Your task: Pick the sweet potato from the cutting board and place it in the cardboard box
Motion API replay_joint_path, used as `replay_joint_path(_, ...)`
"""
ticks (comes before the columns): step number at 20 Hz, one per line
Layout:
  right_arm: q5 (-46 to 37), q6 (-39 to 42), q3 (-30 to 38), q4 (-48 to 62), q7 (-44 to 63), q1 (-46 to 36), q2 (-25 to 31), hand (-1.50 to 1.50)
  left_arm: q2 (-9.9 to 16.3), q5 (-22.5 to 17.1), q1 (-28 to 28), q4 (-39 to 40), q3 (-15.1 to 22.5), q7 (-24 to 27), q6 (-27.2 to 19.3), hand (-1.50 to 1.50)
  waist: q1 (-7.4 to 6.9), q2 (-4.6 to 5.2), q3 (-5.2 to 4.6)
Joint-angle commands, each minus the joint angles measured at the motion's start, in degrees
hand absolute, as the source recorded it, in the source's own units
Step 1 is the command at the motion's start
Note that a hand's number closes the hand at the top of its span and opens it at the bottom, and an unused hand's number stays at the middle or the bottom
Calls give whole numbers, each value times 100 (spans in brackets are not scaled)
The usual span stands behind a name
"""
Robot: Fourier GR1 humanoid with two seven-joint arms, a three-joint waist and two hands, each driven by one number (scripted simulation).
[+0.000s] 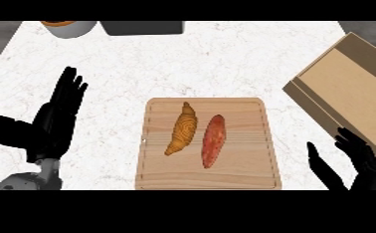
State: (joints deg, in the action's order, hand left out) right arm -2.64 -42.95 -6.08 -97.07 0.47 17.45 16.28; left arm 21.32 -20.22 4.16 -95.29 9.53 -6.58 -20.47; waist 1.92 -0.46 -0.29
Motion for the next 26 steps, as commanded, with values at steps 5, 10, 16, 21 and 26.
replay_joint_path(5, -1495, 454, -727, -1835, 1543, 1170, 1310, -150, -60, -107, 77, 212, -130, 118, 288, 0, -134, 54, -7)
replay_joint_path(10, -1463, 1810, -1323, -2572, 3028, 1133, 2044, -150, 0, -97, 269, 193, -152, -53, 281, 0, -264, 98, -17)
replay_joint_path(16, -1076, 2678, -1102, -3843, 5529, -46, 2350, -150, -286, 145, 272, 61, 53, -89, 48, 0, -307, 73, 14)
replay_joint_path(21, -1603, 2752, -1768, -4010, 7008, -1456, 1627, -150, -21, 4, 108, -204, -199, -393, 304, 0, -329, 54, 17)
replay_joint_path(26, -1818, 3090, -1889, -3305, 7424, -2313, 1026, -150, -372, 188, -68, 129, -146, 140, 410, 0, -256, 49, 20)
